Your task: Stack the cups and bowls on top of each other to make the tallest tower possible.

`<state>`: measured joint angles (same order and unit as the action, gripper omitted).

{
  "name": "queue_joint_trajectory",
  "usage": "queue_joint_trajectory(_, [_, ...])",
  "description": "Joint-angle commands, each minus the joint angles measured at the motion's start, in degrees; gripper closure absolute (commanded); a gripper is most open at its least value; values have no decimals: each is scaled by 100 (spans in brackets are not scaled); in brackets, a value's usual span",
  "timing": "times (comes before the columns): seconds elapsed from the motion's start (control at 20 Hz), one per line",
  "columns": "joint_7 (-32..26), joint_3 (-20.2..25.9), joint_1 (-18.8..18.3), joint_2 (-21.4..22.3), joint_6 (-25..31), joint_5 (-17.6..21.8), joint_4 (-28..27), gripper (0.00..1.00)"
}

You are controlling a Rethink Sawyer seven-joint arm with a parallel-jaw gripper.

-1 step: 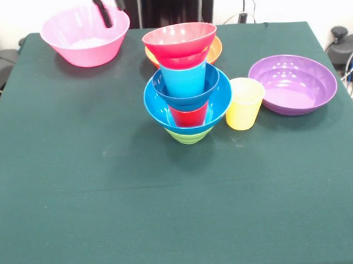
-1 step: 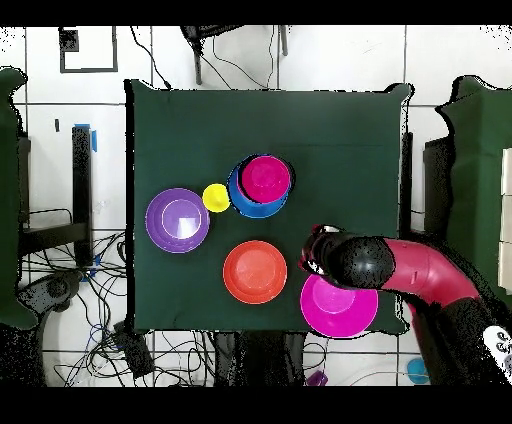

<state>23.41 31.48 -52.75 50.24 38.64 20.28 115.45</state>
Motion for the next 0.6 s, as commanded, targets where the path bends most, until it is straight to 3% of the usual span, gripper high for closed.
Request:
queue_joint_trajectory(0.05, [1538, 269, 428, 334, -492, -366, 722, 0])
queue_joint_trajectory(0.45, [1430, 330, 572, 1099, -429, -994, 1150, 0])
queue_joint_trajectory(0.6, [1536, 400, 633, 1195, -746, -1209, 1357, 0])
